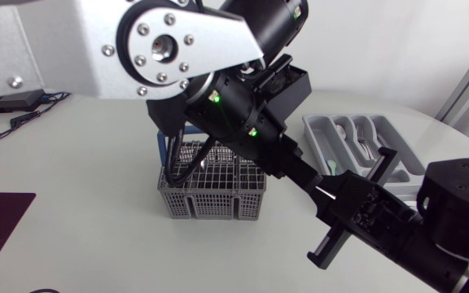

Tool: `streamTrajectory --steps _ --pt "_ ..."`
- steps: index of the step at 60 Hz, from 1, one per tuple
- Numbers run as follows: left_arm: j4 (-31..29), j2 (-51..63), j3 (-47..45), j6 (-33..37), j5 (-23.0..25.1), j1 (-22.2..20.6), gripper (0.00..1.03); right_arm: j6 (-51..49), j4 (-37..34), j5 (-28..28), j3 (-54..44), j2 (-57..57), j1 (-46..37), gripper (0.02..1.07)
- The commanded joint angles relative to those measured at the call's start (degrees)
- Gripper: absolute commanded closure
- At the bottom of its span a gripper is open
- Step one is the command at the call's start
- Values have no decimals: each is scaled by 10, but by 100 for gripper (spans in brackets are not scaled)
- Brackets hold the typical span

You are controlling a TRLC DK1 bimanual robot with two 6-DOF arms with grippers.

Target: Unload the cutlery basket into the drawer organizer.

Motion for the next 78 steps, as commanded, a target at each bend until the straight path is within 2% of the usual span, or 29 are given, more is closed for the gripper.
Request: streamTrajectory --steps 1,12,21,34,40,52,59,67,78 --pt "-1 -8 21 -9 2 5 38 -6 -13 1 -9 -9 5 101" --pt "0 -36 29 -7 -9 37 17 -6 -51 -12 -12 -41 4 101" --pt "-8 -72 26 7 -20 79 17 -18 -84 -40 -18 -72 -12 101" --pt "-8 -125 -30 37 -38 138 17 -51 -142 -159 -26 -116 -118 101" --pt "12 -145 -67 52 -39 170 17 -84 -166 -223 -30 -128 -180 101" --pt "31 -148 -133 85 -39 184 17 -183 -228 -383 -31 -138 -358 101" --pt "65 -145 -181 144 -57 182 17 -237 -248 -435 -30 -120 -431 101" --pt "34 -126 -172 126 -46 192 17 -309 -290 -475 -28 -105 -487 101" --pt "19 -114 -195 20 -39 178 18 -424 -327 -534 -2 -33 -576 101"
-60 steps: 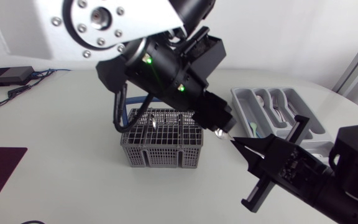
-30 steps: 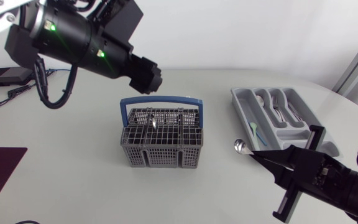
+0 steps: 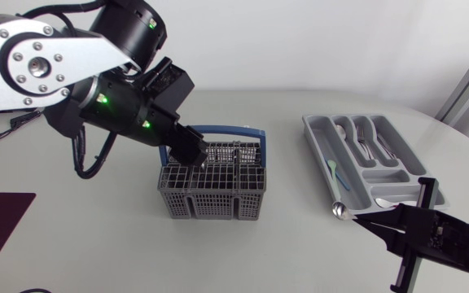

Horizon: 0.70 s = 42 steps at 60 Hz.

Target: Unload the cutlery basket into the drawer organizer.

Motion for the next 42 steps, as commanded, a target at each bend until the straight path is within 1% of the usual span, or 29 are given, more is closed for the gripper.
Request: streamTrajectory --steps 1,9,17,23,42 --pt "-11 18 -28 -49 6 -6 18 -63 -15 -23 19 37 -35 101" --pt "-11 14 -46 -61 6 -8 18 -107 -23 -51 38 79 -81 101" --pt "-11 12 -53 -62 8 -5 18 -132 -23 -53 44 103 -95 101" --pt "-11 12 -55 -66 19 -4 18 -159 -23 -54 54 137 -109 101" --pt "-10 18 -48 -74 20 -7 18 -272 -22 -62 120 295 -189 101"
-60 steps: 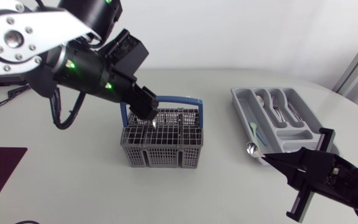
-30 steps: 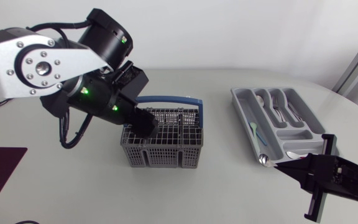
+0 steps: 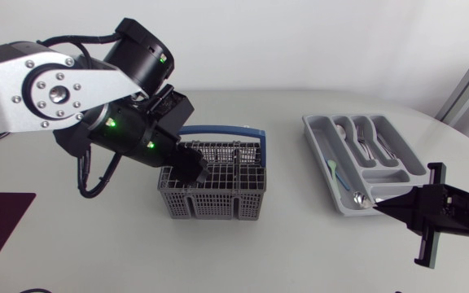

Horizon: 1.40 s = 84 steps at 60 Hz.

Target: Unload the cutlery basket into the drawer organizer.

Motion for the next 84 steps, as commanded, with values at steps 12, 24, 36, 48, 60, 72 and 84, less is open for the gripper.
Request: streamTrajectory --steps 12,24,36,48,60,72,84 --pt "0 23 -2 -19 8 -1 18 -103 -4 1 100 155 -62 101" --pt "1 32 -1 -20 11 2 17 -142 -22 27 200 275 -94 101" --pt "1 38 5 -21 22 7 17 -188 -23 70 248 356 -109 101" --pt "2 46 10 -28 23 5 17 -229 -6 112 257 402 -109 101" --pt "2 49 14 -31 23 2 17 -233 35 123 244 410 -103 98" --pt "2 51 16 -35 23 0 17 -228 71 132 225 413 -98 78" --pt "2 51 19 -39 22 -5 17 -223 90 131 209 403 -97 64"
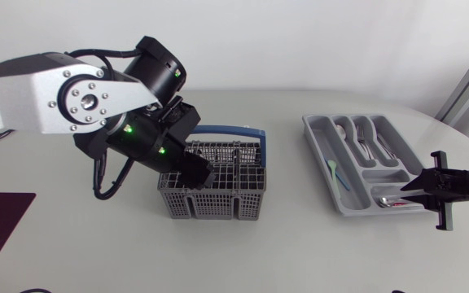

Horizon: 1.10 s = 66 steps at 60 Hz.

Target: Unload the cutlery basket into the drawer organizer.

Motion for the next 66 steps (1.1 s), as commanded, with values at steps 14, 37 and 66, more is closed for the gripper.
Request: streamTrajectory --steps 14,37,66 --pt "2 12 21 -21 6 -6 17 10 -28 -34 -31 -69 -1 54" --pt "22 10 12 -26 5 -14 17 94 -154 -102 -89 -243 30 32" --pt "26 8 14 -35 5 -21 18 236 -240 -114 -168 -425 199 25"
